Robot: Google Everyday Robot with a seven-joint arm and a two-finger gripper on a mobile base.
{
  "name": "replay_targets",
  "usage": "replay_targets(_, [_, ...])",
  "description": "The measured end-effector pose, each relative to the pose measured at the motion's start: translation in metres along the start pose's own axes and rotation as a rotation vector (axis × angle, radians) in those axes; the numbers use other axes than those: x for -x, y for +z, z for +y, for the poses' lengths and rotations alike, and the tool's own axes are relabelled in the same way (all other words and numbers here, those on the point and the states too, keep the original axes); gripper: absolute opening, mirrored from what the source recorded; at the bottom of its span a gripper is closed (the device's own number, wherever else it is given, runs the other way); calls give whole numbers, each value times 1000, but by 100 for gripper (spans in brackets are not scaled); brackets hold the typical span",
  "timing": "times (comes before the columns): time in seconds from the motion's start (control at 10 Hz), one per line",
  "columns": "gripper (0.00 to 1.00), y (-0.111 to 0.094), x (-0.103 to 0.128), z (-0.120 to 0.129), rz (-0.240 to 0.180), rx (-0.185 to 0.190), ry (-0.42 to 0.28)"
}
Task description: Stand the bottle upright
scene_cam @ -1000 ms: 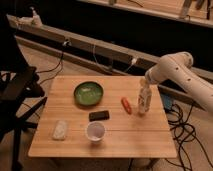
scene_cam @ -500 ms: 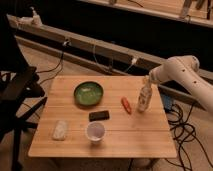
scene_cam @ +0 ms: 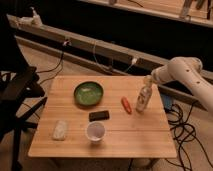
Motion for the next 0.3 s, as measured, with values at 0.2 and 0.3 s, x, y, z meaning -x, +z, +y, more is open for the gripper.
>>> replay_targets(0.2, [65, -2, 1, 3, -3, -24, -4])
replay_targets(0.3, [72, -2, 1, 4, -3, -34, -8])
